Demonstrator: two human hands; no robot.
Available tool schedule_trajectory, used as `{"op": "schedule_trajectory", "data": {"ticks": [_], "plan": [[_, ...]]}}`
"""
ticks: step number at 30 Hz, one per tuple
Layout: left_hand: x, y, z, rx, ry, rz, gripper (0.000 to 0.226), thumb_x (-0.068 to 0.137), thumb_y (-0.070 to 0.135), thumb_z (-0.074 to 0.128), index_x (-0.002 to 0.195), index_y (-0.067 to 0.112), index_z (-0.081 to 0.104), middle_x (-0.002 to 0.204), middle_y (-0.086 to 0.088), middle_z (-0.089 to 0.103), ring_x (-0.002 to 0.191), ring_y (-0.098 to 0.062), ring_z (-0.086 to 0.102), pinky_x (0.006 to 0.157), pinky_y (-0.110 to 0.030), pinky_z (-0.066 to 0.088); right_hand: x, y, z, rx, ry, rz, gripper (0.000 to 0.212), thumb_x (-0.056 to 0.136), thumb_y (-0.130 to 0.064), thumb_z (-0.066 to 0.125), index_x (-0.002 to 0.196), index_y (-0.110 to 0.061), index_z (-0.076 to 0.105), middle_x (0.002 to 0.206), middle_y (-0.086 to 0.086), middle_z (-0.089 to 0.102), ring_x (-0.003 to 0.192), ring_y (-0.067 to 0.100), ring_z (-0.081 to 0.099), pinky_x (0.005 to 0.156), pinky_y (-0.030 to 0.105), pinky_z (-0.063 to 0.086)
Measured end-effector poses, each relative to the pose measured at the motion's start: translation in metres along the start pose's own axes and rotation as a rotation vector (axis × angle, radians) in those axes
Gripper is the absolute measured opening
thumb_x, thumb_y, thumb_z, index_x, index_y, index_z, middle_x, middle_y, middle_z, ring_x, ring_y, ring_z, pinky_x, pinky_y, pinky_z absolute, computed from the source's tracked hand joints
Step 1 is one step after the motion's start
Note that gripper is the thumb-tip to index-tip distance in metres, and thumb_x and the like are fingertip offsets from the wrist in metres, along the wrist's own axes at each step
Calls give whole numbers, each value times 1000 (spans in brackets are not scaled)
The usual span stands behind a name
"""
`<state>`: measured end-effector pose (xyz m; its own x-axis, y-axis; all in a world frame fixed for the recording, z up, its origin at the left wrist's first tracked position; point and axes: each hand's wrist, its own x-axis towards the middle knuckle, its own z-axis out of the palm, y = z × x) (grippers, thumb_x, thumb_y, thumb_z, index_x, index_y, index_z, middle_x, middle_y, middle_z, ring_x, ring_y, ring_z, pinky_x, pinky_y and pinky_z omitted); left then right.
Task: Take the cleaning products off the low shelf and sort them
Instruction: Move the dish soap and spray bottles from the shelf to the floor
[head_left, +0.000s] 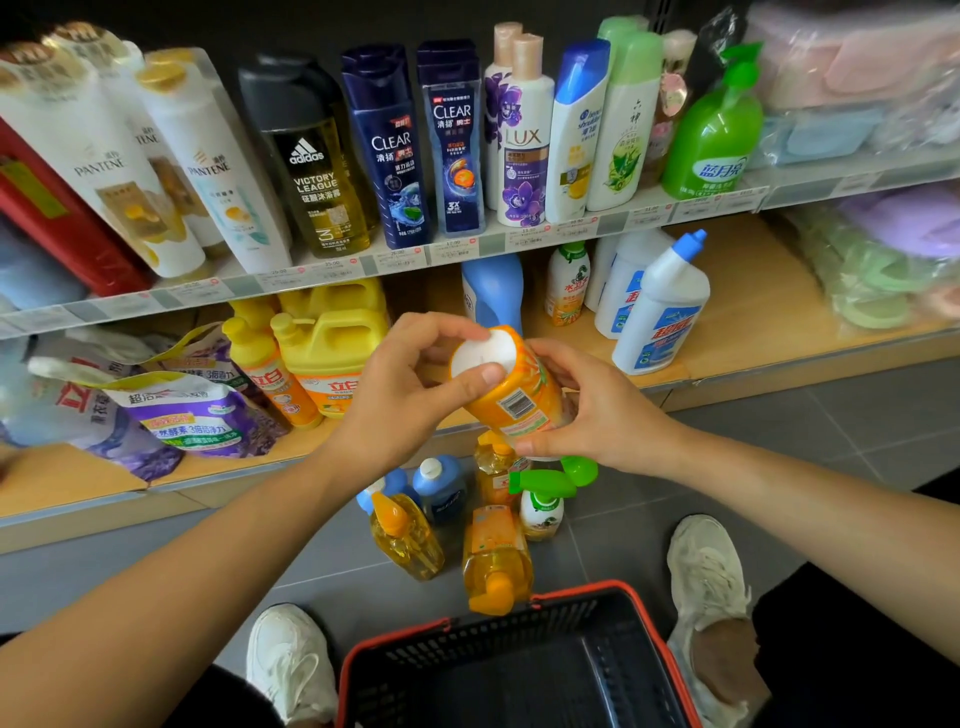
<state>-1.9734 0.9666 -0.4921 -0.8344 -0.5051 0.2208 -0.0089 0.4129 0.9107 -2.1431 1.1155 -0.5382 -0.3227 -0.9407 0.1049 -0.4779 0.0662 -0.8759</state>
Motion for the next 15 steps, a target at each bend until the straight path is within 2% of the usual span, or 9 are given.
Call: {"op": "schedule_trajectory", "data": {"ticks": [3,6,8,10,13,15], "plan": [[3,0,-2,-39,-12,-14,21,81,29,74,99,21,67,97,6,68,85,-3,66,64,-17,54,0,0,-1,-19,-24,-12,81,69,-24,93,135,-36,47,126,-18,63,118,2,60,96,20,52],[4,-3,-5,-28,4,8,11,91,12,69,99,20,69,98,-6,68,82,-3,66,62,-14,52,-1,-2,1,-3,-31,0,81,68,-25,93,133,-41,47,125,-19,62,118,3,61,96,22,53],[4,-5,-6,71,-5,85,22,98,1,59,108,17,71,110,-9,66,93,-3,64,67,-14,52,0,-2,3,12,-26,10,80,68,-27,93,133,-41,47,123,-19,63,116,4,62,94,26,55],[3,-6,-8,98,-57,133,30,101,-3,51,117,14,71,127,-6,63,114,-6,61,77,-17,52,1,-3,2,32,-13,22,78,69,-28,92,129,-47,46,122,-21,63,113,4,64,93,28,57],[1,-9,-7,20,-143,109,32,102,2,50,127,10,67,146,-2,55,136,-9,50,99,-24,51,3,-4,0,48,8,35,74,69,-29,92,125,-48,46,120,-24,63,110,4,65,92,29,58],[-1,-10,-5,-66,-170,96,32,98,10,55,128,7,66,146,-3,55,137,-11,51,102,-29,52,3,-4,-1,53,12,51,74,69,-29,92,125,-48,46,119,-24,62,109,4,65,91,29,58]]}}
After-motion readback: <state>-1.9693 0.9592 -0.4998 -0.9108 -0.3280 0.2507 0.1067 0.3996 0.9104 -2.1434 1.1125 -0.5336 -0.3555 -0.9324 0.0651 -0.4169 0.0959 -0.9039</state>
